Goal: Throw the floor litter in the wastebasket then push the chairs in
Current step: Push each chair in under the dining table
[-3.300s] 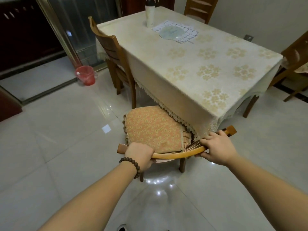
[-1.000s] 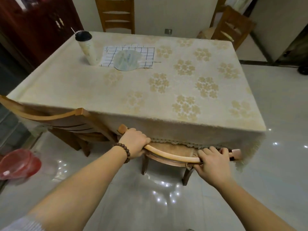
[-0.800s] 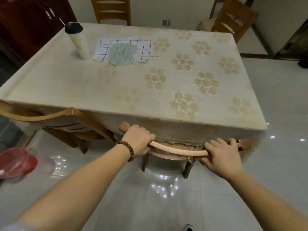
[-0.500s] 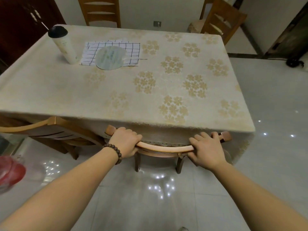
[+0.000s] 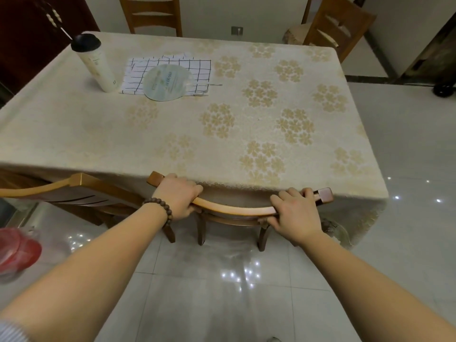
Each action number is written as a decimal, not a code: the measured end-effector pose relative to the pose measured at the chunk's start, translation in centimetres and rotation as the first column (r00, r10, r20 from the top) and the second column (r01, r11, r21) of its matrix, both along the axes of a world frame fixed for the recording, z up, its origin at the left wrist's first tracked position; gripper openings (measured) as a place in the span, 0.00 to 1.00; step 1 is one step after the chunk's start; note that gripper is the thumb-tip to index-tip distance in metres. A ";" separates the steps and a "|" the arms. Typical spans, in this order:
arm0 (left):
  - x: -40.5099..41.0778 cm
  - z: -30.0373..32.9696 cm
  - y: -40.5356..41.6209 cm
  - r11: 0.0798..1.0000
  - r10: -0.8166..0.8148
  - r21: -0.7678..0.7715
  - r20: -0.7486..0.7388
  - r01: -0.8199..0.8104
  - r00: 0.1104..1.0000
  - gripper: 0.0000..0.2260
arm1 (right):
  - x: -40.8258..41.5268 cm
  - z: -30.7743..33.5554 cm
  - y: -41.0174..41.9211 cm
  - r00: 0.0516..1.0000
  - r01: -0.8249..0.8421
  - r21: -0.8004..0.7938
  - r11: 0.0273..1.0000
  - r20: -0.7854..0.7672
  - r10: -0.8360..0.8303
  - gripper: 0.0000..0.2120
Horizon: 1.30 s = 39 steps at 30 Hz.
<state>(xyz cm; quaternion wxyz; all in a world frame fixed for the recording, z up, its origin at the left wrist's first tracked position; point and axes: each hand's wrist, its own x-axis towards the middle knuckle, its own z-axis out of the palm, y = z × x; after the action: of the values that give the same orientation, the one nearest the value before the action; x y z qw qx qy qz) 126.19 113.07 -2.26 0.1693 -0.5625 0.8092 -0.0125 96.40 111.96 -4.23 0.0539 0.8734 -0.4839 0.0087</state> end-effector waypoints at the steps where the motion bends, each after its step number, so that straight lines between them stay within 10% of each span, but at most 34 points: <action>1: 0.0 -0.1 0.1 1.000 0.002 -0.019 -0.001 -0.002 1.000 0.11 | 0.0 0.0 0.0 1.000 0.005 -0.002 1.000 -0.010 -0.005 0.15; 10: -1.9 0.6 2.4 0.965 0.259 0.050 -0.072 -0.256 0.963 0.43 | 0.6 1.9 0.6 0.992 0.085 0.165 0.983 -0.111 -0.067 0.36; 22: -6.6 4.1 11.5 0.906 0.242 -0.217 -0.441 -0.364 0.864 0.32 | -1.0 6.3 8.6 0.935 0.247 0.048 0.968 0.249 -0.251 0.28; 39: -21.2 1.9 16.9 0.978 0.068 -0.132 -0.535 -0.163 0.842 0.30 | -11.9 4.2 22.0 0.697 0.637 0.087 0.766 0.359 -0.621 0.22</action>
<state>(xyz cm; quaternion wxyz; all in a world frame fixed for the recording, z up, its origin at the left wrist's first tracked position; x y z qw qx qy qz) 105.03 129.99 -0.37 -0.1084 -0.6045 0.7848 0.0827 84.53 133.96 -0.04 -0.0187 0.6363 -0.7537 0.1632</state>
